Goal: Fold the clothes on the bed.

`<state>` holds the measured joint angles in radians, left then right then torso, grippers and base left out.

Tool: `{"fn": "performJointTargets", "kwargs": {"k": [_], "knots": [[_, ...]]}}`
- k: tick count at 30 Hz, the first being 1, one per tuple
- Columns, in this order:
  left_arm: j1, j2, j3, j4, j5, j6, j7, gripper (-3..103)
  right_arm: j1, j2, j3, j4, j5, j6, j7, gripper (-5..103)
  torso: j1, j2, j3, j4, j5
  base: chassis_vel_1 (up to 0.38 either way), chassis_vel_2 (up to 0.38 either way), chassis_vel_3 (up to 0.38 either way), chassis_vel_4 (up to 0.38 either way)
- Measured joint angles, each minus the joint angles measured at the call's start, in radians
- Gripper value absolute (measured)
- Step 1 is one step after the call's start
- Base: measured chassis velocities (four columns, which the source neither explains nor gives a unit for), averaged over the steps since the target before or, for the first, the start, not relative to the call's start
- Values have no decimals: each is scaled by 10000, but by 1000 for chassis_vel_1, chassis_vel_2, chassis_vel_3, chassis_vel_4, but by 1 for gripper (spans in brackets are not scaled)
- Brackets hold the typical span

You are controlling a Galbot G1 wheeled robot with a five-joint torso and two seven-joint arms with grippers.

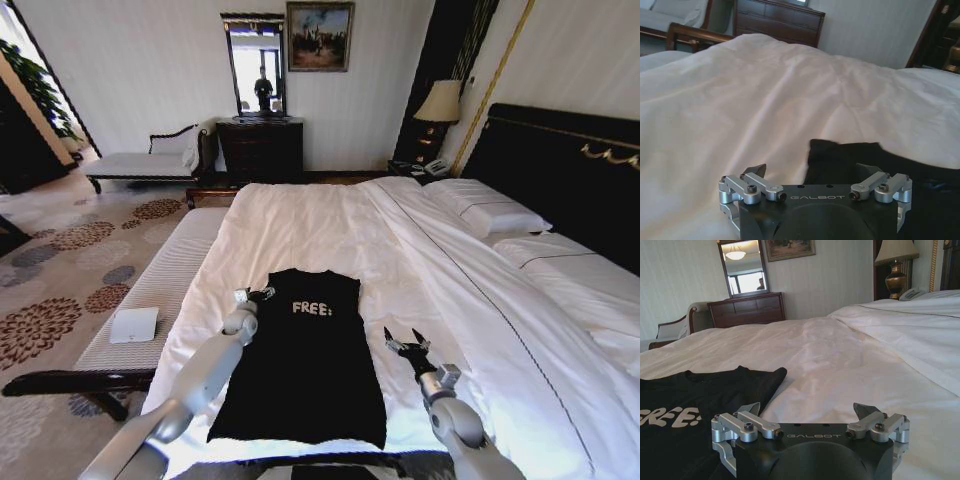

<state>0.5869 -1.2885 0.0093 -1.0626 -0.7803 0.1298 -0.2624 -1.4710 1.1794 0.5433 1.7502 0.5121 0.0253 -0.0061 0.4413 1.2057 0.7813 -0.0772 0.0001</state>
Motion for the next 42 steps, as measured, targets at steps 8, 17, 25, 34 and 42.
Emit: {"fn": "performJointTargets", "kwargs": {"k": [8, 17, 25, 34, 42], "knots": [[-736, -654, 7, 1610, 334, -181, 416, 100, 76, -155, -3, -69, 99, -17, 8, 100, 0, 0, 0, 1, 0, 0, 0, 0, 0], [-1055, -755, -76, 2313, 399, -371, 558, 101, 314, -348, -234, -189, 186, -32, 12, 100, 0, 0, -1, 5, 0, 0, 0, 0, 0], [-1430, -855, -92, 2654, 378, -349, 554, 89, 390, -358, -310, -199, 204, -52, 28, 100, 0, 2, -2, 0, 0, 0, 0, 0, 0], [-1461, -969, -16, 2921, 842, 174, 393, 57, 345, -466, -302, 63, 232, -83, 47, 100, 0, 2, -1, 2, -2, 0, 0, 0, 0], [-1679, -1037, -42, 3120, 857, 116, 389, 29, 308, -477, -291, 289, 247, -174, 79, 100, -1, 2, -1, 1, 0, 0, 0, 0, 0]]}}
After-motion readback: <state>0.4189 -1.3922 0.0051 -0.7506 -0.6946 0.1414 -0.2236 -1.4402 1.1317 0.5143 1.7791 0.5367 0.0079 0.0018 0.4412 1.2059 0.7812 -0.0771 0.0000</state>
